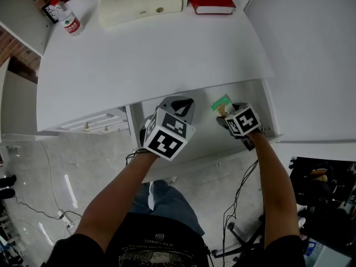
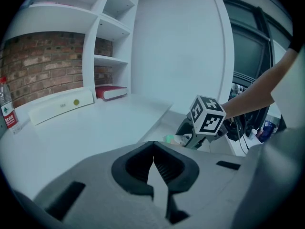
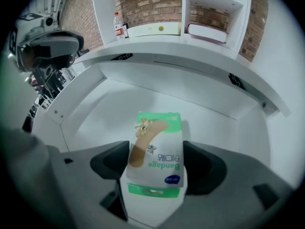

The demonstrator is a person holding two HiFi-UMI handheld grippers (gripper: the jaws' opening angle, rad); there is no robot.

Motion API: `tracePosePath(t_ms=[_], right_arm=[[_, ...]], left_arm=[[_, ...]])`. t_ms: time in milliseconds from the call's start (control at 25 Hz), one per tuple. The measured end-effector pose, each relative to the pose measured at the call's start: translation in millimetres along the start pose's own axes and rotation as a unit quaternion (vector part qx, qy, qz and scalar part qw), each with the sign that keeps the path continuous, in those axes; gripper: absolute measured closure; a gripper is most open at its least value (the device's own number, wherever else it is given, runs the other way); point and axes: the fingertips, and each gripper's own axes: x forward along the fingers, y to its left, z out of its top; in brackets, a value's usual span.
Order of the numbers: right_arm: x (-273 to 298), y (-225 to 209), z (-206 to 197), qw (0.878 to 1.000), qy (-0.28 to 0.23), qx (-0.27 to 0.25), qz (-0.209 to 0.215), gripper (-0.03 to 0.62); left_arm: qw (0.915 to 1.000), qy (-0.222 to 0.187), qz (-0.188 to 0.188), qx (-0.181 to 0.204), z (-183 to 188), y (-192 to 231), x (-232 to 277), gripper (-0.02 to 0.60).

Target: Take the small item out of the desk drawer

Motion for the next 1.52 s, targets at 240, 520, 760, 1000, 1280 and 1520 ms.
tracePosePath(t_ms=[240, 520, 760, 1000, 1280, 1520], right_arm=[[-31, 4, 8, 0.999, -0.03, 0.011, -0.02, 0.243], [-78, 7, 15, 0.994, -0.077, 0.041, -0.058, 0.243], [-118, 8, 25, 0.987, -0.118, 0.067, -0.09, 0.244], [-159, 16, 43, 0.972, -0.167, 0.116, -0.114, 0.244], [-195, 33, 61, 0.951, -0.213, 0.172, -0.143, 0.243], [-230, 50, 82, 0.931, -0.247, 0.2, -0.181, 0.243]], left_arm=[[0.9998, -0.011, -0.007, 0.012, 16, -4, -14, 0.577], [0.9993, -0.018, -0.016, 0.028, 34, -12, -34, 0.577], [0.998, -0.031, -0.023, 0.05, 56, -17, -49, 0.577], [0.9954, -0.041, -0.044, 0.075, 78, -23, -61, 0.577], [0.9917, -0.058, -0.067, 0.094, 103, -18, -79, 0.577], [0.9872, -0.08, -0.089, 0.106, 127, -7, -94, 0.577]])
